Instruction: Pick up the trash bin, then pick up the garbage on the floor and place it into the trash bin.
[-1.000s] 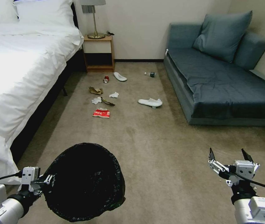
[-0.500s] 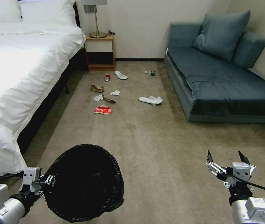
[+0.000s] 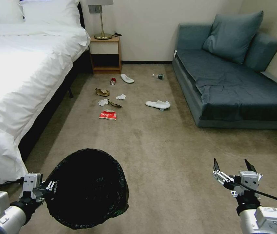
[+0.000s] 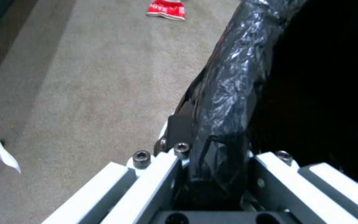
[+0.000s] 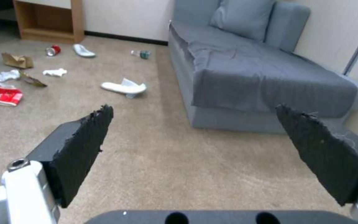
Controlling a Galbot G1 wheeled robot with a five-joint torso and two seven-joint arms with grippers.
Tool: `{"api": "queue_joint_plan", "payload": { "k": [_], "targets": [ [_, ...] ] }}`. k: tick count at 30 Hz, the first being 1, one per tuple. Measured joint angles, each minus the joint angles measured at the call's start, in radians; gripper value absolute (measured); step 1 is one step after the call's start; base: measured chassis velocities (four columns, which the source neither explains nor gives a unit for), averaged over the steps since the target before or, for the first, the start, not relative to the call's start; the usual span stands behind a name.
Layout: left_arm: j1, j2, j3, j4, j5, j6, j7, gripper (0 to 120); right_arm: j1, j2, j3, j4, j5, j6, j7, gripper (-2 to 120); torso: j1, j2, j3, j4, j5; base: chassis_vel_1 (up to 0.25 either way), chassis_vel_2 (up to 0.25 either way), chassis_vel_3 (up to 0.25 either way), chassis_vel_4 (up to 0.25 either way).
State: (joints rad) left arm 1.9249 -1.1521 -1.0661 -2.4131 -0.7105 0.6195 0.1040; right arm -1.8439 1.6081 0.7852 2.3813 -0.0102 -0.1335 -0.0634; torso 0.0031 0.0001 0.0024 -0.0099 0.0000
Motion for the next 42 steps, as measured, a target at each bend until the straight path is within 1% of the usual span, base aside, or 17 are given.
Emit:
{"api": "queue_joint_plan", "payload": {
  "k": [6,10,13,14,16,25,42],
  "targets": [
    [0.0,-0.008,-0.005,-0.007,-0.002,0.002,-0.003,2,-0.001,-0.001,-0.005,-0.004,0.0,0.003,0.0,100,0.0,0.0,0.0,-0.0001,0.0,-0.101,0.091,0.091,-0.098],
    [-0.001,-0.011,-0.002,-0.014,-0.002,0.005,-0.005,2,-0.001,-0.002,-0.006,-0.004,0.0,0.004,0.0,100,0.0,0.0,0.0,-0.0001,0.0003,-0.177,0.179,0.17,-0.183],
    [-0.007,-0.014,0.003,-0.016,-0.002,0.009,-0.008,2,0.0,-0.005,-0.007,-0.006,0.0,0.005,0.0,100,0.0,0.0,0.0,-0.0002,-0.0003,-0.194,0.196,0.196,-0.176],
    [-0.01,-0.016,0.005,-0.017,-0.001,0.01,-0.01,2,0.001,-0.005,-0.007,-0.007,0.0,0.005,0.0,100,0.0,0.0,0.0,0.0,0.0003,-0.188,0.203,0.184,-0.215],
    [-0.014,-0.018,0.007,-0.017,-0.001,0.012,-0.012,2,0.003,-0.007,-0.008,-0.01,0.0,0.005,-0.001,100,0.0,0.0,0.0,-0.0001,-0.0002,-0.174,0.184,0.174,-0.181],
    [-0.02,-0.021,0.006,-0.017,-0.001,0.013,-0.017,2,0.009,-0.007,-0.008,-0.019,0.002,0.006,-0.001,100,0.0,0.0,0.0,0.0,0.0,-0.162,0.161,0.164,-0.159],
    [-0.027,-0.032,0.004,-0.012,-0.001,0.025,-0.005,2,0.009,-0.006,-0.011,-0.023,0.001,0.006,-0.003,100,0.0,0.0,0.0,-0.0002,0.0,-0.163,0.169,0.176,-0.156]
  ]
}}
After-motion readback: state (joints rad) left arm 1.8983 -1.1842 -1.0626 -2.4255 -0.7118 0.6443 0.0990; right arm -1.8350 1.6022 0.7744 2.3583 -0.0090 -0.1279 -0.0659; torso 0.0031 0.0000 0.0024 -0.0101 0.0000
